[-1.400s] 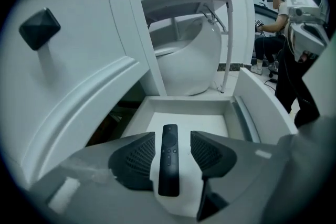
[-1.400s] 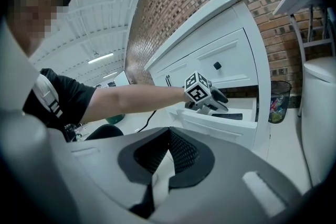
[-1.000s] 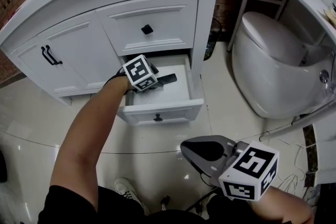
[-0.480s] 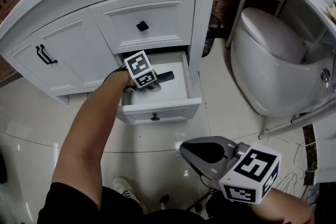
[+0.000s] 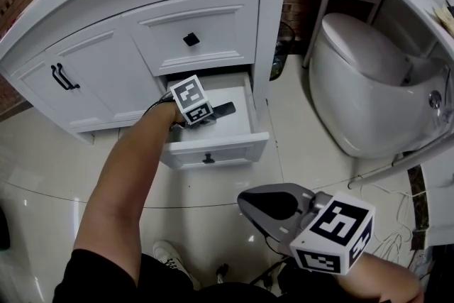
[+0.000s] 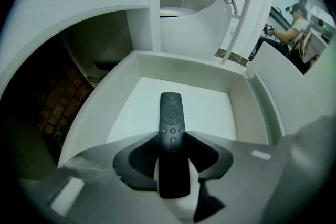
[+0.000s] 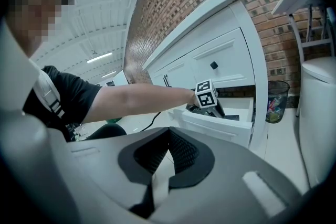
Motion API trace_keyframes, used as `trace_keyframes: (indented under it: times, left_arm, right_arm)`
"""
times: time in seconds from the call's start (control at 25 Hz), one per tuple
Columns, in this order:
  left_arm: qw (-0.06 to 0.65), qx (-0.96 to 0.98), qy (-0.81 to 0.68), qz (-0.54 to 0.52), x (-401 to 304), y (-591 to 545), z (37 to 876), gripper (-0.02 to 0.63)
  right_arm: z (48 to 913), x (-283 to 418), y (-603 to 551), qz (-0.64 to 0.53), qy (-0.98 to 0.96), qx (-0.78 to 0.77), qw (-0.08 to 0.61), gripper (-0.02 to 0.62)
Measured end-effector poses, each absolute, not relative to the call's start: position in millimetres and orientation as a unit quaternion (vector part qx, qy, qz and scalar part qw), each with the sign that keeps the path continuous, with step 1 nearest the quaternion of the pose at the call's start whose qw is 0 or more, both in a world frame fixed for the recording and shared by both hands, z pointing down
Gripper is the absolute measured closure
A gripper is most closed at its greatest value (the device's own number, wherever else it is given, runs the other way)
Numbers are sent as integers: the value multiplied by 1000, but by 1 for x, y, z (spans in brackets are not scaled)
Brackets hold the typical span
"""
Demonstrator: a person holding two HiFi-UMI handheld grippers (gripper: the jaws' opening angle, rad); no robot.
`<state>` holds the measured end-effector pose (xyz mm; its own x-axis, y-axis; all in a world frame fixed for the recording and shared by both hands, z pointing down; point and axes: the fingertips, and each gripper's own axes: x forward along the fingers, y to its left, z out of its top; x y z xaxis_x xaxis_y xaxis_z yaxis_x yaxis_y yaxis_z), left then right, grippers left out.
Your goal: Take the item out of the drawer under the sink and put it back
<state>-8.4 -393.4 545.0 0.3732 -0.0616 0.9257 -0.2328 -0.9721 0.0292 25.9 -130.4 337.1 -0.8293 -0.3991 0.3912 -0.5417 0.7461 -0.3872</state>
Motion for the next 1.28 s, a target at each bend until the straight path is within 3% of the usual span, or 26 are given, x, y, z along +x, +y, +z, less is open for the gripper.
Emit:
trace_keyframes:
  times: [0.28, 0.84, 1.28]
  left_arm:
    - [44, 825, -116, 551, -10, -393, 525, 440]
    - [-31, 844, -158, 512, -30, -362, 399, 440]
    - [-55, 887, -197, 413, -40, -300, 330, 440]
  right_arm:
    - [328, 32, -133, 231, -925, 269, 136, 592]
    - [318, 10, -125, 196, -932, 269, 141, 592]
    - [308, 1, -124, 176, -934, 280, 133, 592]
